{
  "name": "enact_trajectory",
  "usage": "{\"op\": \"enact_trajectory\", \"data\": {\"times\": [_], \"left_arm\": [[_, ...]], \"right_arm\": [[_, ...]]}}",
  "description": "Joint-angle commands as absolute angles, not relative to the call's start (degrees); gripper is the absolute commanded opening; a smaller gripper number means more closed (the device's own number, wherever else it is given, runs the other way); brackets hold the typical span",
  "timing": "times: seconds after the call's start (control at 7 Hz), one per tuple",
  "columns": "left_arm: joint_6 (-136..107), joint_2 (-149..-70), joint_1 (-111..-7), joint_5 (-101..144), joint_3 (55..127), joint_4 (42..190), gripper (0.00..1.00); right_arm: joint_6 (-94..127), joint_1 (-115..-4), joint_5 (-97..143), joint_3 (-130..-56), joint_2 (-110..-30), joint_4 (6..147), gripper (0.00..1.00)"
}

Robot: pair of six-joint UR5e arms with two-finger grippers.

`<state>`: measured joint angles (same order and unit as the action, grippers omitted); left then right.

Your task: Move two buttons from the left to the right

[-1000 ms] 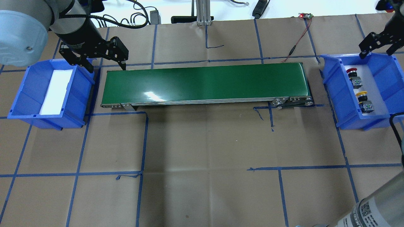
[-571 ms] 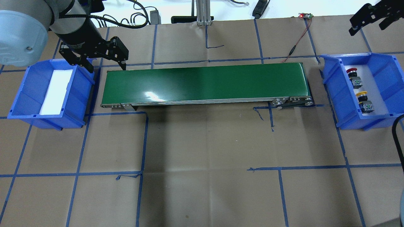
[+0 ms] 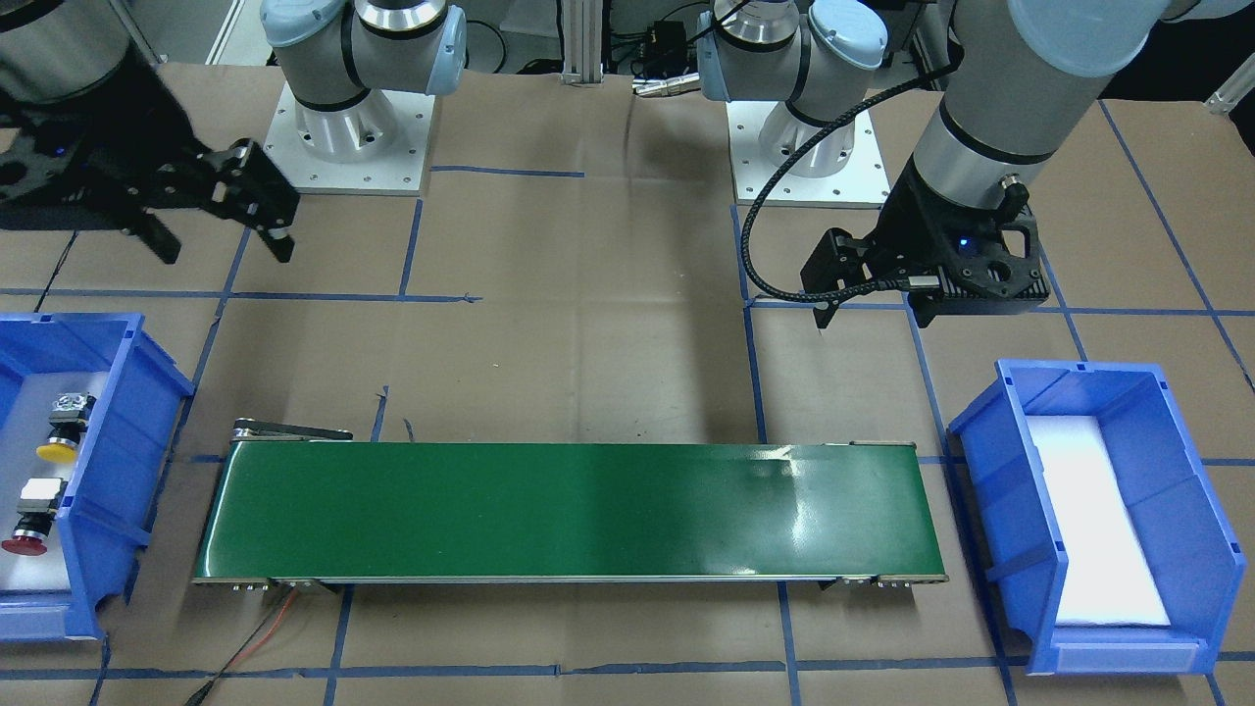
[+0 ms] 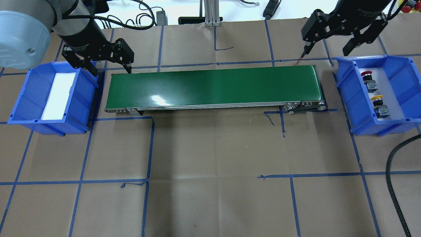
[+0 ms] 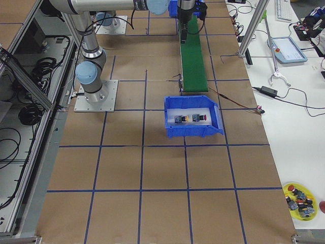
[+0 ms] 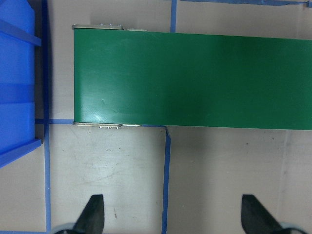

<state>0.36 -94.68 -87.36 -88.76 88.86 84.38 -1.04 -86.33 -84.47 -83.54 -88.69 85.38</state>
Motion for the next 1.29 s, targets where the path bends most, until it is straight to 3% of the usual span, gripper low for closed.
{"op": "enact_trajectory", "data": {"times": [0.0, 0.43, 1.14], "left_arm": [[0.4, -94.7, -87.4, -88.7, 88.9, 84.4, 1.00], [-0.3, -94.5, -87.4, -88.8, 88.9, 84.4, 1.00], [-1.2, -93.9, -87.4, -88.9, 88.9, 84.6, 1.00]], "right_arm": [[2.3, -88.9, -84.7, -90.9, -92.9, 90.9, 1.00], [1.8, -88.9, -85.2, -93.7, -97.9, 91.6, 1.00], [1.7, -89.0, -86.7, -91.6, -94.3, 91.9, 1.00]]}}
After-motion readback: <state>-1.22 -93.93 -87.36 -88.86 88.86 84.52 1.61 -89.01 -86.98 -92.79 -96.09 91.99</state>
